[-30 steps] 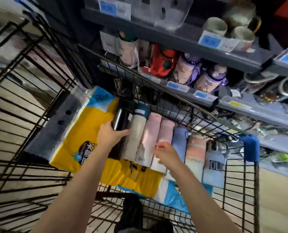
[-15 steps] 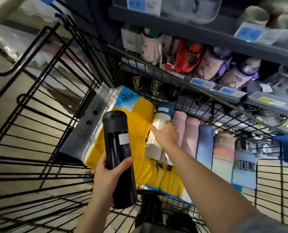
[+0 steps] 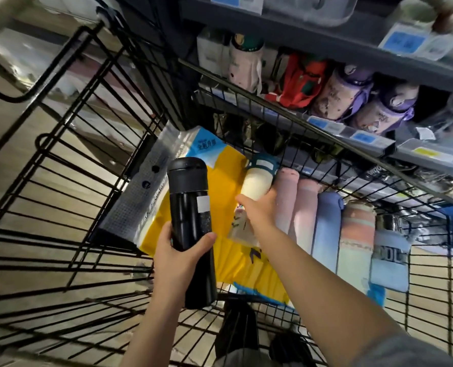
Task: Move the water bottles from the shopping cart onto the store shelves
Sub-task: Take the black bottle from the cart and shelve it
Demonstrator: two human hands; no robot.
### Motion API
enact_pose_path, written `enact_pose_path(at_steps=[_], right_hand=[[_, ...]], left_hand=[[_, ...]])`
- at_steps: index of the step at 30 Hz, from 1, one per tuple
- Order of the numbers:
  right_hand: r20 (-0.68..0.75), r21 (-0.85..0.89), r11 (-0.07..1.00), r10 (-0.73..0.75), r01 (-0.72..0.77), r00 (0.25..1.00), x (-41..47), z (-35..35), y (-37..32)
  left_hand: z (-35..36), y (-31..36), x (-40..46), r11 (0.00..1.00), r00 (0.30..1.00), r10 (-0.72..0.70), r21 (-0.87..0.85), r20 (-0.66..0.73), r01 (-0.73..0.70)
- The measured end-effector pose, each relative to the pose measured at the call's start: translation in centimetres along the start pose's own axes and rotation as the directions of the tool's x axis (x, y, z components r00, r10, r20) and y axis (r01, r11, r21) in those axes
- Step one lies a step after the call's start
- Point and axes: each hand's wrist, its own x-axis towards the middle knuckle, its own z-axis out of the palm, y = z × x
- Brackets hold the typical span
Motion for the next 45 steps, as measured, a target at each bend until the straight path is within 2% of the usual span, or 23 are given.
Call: enact_pose_path(at_steps=[4,6,14,20,25,32,35,39,45], right_hand=[[0.136,0.053,0.978,-0.209,0.204,0.968,-3.1,-5.4,0.5],[0.163,0.092,0.965,-0.26,0.247,0.952,-4.4,-8.2,0.6],[0.065,0.383,0.881,-0.324,0.276,0.944,-10.3,-22.7,4.4],[-0.035,0.57,0.753,-0.379,0.33,0.925,-14.1,-34.8,9.7],[-0.118,0.539,0.725,-0.44,0.43,0.89,-17.4,-47.8,15.8],[-0.323,0.558,0.658,-0.39,0.506,0.863,-19.5,-63.5,20.7],[-0.348,0.563,0.649,-0.376,0.512,0.859,-18.6,-67.0,21.2],[-0.339,0.539,0.654,-0.409,0.531,0.847,-16.6,-69.1,20.2],[-0.284,0.447,0.713,-0.46,0.54,0.841,-11.2,-70.4,15.5]], left_hand=[[0.2,0.0,-0.5,0.993,0.997,0.075,0.09,0.002,-0.075],[0.1,-0.2,-0.5,0.984,0.995,0.103,0.148,-0.005,-0.101],[7.4,0.6,-8.0,0.944,0.959,0.271,0.172,0.085,-0.282],[16.6,-0.4,-17.8,0.898,0.911,0.399,0.152,0.109,-0.412],[26.1,-1.8,-28.1,0.878,0.876,0.457,0.075,0.156,-0.472],[37.5,-1.5,-36.9,0.804,0.779,0.559,0.045,0.284,-0.594],[40.4,-0.3,-38.0,0.778,0.749,0.591,0.036,0.299,-0.627],[43.4,1.1,-37.1,0.778,0.758,0.607,0.018,0.24,-0.628],[48.5,3.0,-32.8,0.833,0.815,0.553,-0.102,0.172,-0.543]])
